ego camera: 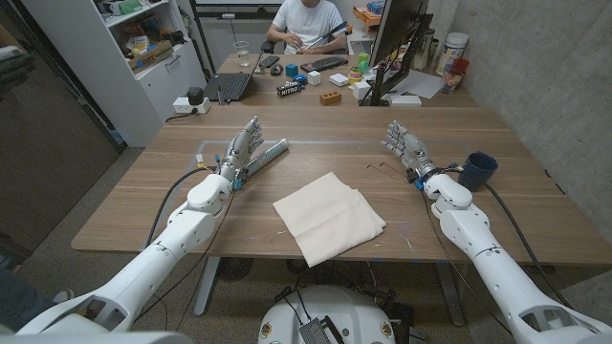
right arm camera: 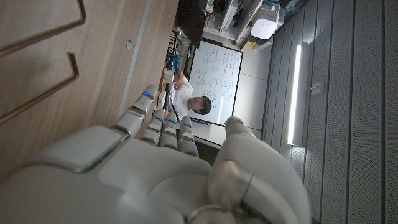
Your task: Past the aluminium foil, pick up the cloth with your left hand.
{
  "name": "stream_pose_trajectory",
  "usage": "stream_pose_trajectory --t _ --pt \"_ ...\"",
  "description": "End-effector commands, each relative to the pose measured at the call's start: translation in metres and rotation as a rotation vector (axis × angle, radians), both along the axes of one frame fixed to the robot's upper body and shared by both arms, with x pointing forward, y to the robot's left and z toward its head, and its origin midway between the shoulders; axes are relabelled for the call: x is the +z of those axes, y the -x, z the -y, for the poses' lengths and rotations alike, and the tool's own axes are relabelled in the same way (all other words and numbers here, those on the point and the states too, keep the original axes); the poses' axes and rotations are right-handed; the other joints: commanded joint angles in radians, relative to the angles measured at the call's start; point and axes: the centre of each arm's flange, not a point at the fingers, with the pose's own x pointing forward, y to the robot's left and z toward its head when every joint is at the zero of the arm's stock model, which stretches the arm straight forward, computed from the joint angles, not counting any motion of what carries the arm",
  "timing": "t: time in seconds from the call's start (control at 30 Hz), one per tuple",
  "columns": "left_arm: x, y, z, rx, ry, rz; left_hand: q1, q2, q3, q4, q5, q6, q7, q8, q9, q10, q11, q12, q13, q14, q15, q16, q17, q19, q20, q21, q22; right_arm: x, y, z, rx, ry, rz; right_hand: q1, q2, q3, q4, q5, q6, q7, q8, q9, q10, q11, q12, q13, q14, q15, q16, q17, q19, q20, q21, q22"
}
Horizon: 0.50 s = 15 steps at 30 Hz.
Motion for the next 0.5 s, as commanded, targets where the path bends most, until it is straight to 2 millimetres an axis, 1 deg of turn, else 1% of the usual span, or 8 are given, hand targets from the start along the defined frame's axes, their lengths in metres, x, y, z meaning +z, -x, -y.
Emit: stream_pose_trajectory --t 0.03,0.13,0.23,0.43,0.5 --pt "0.009 0.017 0.014 -0.017 -0.111 0.037 0.009 0.004 0.001 -0.011 0.002 -0.003 0.012 0.001 0.001 -0.009 0.003 0.001 0.0 -0.006 0.003 0.001 0.002 -0.004 0.005 -0.005 0.005 0.0 0.014 0.002 -0.022 -0.01 0.011 0.001 0.002 0.004 -0.003 0.003 0.01 -0.002 0.003 0.0 0.009 0.004 0.003 0.002 0.011 0.001 0.006 0.002 0.004 0.003 0.004 0.005" --pt "0.014 0.023 0.015 -0.034 -0.084 0.063 0.012 0.003 0.001 -0.016 0.002 -0.001 0.012 0.003 0.001 -0.01 0.007 0.001 -0.002 -0.006 0.004 0.001 0.001 -0.005 0.005 -0.006 0.005 0.001 0.014 0.003 -0.031 -0.009 0.012 0.001 0.002 0.004 -0.004 0.003 0.01 -0.003 0.003 0.0 0.009 0.003 0.003 0.001 0.011 0.0 0.006 0.001 0.003 0.003 0.004 0.005" --pt "0.021 0.03 0.015 -0.022 -0.108 0.082 0.014 0.002 0.001 -0.018 0.002 0.003 0.013 0.004 0.001 -0.008 0.009 0.003 -0.004 -0.004 0.004 0.002 0.001 -0.005 0.009 -0.007 0.004 0.001 0.013 0.004 -0.031 -0.021 0.006 0.0 0.002 0.004 -0.004 0.003 0.01 -0.002 0.003 0.0 0.01 0.003 0.003 0.0 0.014 0.0 0.007 -0.001 0.003 0.004 0.004 0.005" --pt "0.03 0.039 0.014 0.014 -0.199 0.087 0.022 0.001 0.003 -0.028 0.002 0.009 0.012 0.007 0.001 -0.001 0.009 0.006 -0.01 0.003 0.005 0.005 0.0 0.0 0.011 -0.007 0.004 0.003 0.014 -0.001 -0.027 -0.023 0.015 0.0 0.001 0.003 -0.006 0.003 0.013 -0.004 0.003 -0.001 0.015 0.003 0.004 -0.003 0.017 -0.001 0.008 -0.004 0.004 0.004 0.004 0.005" --pt "0.033 0.042 0.012 0.063 -0.271 0.085 0.026 0.001 0.005 -0.031 0.002 0.012 0.012 0.008 0.002 -0.001 0.009 0.006 -0.011 0.004 0.005 0.005 0.0 0.0 0.011 -0.008 0.004 0.003 0.014 -0.002 -0.027 -0.029 0.017 0.0 0.001 0.003 -0.007 0.003 0.014 -0.005 0.003 -0.001 0.015 0.002 0.003 -0.003 0.017 -0.001 0.007 -0.005 0.004 0.004 0.004 0.005"
